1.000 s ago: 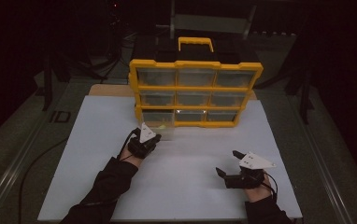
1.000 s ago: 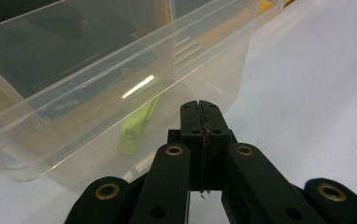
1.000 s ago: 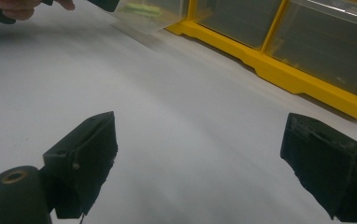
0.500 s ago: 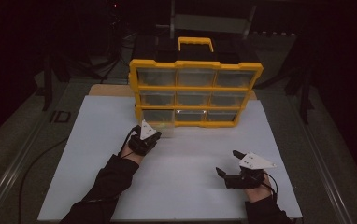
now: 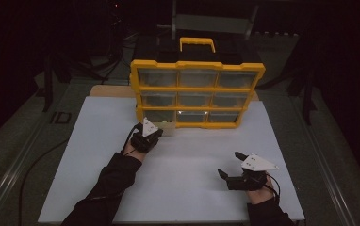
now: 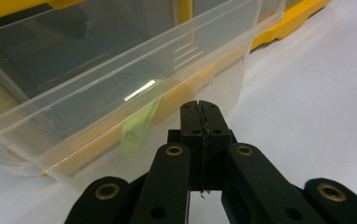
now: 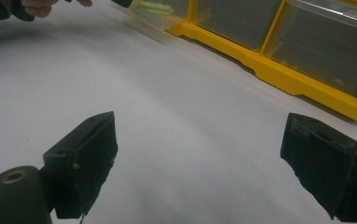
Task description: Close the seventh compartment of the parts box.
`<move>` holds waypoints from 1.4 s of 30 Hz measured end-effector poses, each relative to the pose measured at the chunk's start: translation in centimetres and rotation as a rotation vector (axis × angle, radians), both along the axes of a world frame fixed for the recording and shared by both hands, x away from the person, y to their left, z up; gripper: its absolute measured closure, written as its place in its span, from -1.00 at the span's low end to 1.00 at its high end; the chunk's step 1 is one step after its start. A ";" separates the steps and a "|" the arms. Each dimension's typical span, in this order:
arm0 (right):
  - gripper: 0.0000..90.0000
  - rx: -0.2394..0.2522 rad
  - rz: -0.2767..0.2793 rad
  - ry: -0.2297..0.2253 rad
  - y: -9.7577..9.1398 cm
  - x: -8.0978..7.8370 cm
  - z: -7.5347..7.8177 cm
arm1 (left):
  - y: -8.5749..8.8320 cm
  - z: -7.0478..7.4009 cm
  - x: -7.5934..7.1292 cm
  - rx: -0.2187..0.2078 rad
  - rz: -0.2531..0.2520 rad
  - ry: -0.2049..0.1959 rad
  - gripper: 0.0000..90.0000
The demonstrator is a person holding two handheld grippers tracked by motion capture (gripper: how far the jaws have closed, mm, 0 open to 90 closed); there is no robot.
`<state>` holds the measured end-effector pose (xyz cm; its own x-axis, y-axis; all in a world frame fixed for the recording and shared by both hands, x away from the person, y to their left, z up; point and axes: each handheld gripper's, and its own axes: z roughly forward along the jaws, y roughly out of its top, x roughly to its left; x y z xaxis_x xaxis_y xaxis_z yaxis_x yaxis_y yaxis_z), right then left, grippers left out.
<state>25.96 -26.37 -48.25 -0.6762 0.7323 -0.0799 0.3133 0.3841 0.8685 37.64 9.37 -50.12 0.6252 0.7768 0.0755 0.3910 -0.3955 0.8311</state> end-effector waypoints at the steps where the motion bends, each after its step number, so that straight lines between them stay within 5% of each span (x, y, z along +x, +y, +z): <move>1: -0.76 -0.002 0.001 0.000 0.0 0.0 0.0 | 0.0 0.0 0.1 0.001 -0.001 -0.001 1.00; 42: -0.76 0.006 -0.001 0.000 -0.1 0.0 0.1 | -0.5 0.0 3.3 0.016 0.061 -0.033 1.00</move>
<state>25.97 -26.44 -48.19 -0.6755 0.7335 -0.0755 0.3133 0.3782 0.8711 40.98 8.90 -50.10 0.5732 0.8122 0.1084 0.3872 -0.3851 0.8377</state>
